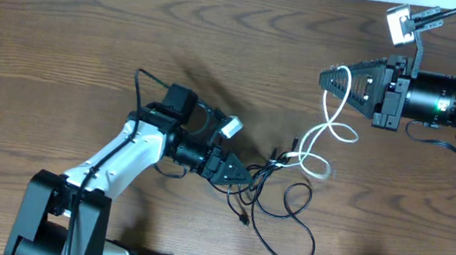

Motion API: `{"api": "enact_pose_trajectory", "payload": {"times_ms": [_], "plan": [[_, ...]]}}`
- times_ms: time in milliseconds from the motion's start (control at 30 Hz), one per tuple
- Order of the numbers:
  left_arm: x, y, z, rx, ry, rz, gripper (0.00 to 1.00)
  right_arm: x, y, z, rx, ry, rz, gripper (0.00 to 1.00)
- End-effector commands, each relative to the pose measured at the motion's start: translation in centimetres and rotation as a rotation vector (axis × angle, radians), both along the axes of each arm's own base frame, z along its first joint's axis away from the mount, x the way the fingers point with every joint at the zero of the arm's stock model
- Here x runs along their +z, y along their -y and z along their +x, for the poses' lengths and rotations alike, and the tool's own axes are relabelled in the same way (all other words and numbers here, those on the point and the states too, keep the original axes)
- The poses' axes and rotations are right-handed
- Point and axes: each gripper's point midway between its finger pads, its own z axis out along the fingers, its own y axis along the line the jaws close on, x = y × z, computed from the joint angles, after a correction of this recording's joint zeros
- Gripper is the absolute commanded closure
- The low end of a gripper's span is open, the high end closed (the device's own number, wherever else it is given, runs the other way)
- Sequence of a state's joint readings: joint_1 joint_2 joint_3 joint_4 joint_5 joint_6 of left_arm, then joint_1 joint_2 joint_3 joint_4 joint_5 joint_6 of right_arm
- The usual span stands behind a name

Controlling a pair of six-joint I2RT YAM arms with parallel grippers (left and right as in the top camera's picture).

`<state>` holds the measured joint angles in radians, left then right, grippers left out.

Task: Untangle cables
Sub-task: 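Lift the white cable up and right with the right gripper, drawing it out, then carry the white cable to the right edge and lower it with the right gripper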

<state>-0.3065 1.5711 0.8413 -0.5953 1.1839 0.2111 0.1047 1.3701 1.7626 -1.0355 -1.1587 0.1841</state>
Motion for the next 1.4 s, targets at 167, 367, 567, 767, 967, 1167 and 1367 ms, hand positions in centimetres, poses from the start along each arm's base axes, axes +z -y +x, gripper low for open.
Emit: {"api": "enact_pose_trajectory", "payload": {"times_ms": [167,367,567,767,967,1167,1367], "plan": [[-4.0,1.4,2.5,0.132,0.050,0.294,0.22,0.5,0.2,-0.1,0.001,0.027,-0.001,0.99],[-5.3,2.0,2.5,0.127,0.133,0.389,0.52,0.5,0.2,-0.1,0.001,0.023,-0.001,0.99],[-6.4,0.7,4.6,0.314,0.091,0.511,0.87,0.1,0.2,-0.4,0.002,-0.007,-0.004,0.99],[-7.0,-0.7,6.2,0.469,0.069,0.596,0.76,-0.9,0.4,-0.6,-0.009,-0.016,-0.045,0.99],[-7.6,-1.3,5.1,0.453,0.029,0.635,0.07,-3.8,2.6,2.0,-0.198,-0.031,-0.218,0.99],[-7.8,-1.6,4.7,0.448,0.014,0.649,0.02,-6.9,7.1,5.6,-0.469,-0.023,-0.467,0.99],[-7.8,-1.6,4.7,0.448,0.014,0.649,0.02,-9.1,11.8,7.7,-0.656,-0.064,-0.627,0.99]]}}
